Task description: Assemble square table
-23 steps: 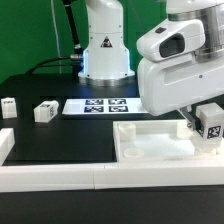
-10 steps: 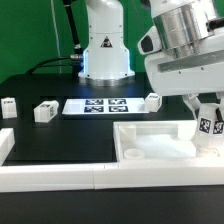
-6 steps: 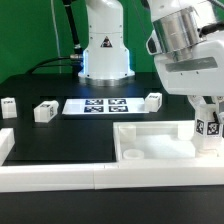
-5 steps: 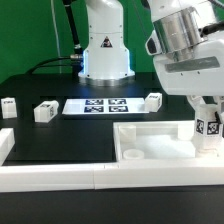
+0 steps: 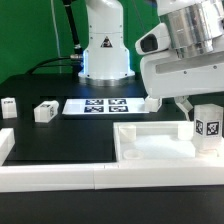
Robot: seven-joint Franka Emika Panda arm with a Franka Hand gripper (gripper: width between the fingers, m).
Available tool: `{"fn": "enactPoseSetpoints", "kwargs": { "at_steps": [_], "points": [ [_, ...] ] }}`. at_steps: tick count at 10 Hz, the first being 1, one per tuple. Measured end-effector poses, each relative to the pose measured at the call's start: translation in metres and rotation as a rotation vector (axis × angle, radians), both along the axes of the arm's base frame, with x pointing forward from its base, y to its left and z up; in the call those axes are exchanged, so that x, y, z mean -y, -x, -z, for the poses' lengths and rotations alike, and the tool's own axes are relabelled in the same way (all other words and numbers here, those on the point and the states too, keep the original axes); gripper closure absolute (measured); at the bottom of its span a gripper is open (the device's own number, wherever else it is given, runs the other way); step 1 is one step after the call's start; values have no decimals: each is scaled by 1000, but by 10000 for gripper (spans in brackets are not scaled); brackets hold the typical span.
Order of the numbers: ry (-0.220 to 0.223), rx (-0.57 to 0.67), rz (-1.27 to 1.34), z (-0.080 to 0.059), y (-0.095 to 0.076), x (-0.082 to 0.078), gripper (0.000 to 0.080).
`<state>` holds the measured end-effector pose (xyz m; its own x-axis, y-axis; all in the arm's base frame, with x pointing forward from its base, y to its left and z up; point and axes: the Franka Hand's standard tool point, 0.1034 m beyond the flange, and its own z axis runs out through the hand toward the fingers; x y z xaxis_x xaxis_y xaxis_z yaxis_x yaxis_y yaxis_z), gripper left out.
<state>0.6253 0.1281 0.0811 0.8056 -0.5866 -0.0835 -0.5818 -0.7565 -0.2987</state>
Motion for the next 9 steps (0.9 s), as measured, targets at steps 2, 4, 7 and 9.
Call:
{"fn": "enactPoseSetpoints", "kwargs": {
  "at_steps": [2,4,7,9],
  "points": [
    [74,87,-248,1,-2,9,151],
    [140,165,-446,8,4,8,151],
    [168,209,-639,9,5,-2,151],
    [165,204,-622,9,5,-1,195]
  ]
}}
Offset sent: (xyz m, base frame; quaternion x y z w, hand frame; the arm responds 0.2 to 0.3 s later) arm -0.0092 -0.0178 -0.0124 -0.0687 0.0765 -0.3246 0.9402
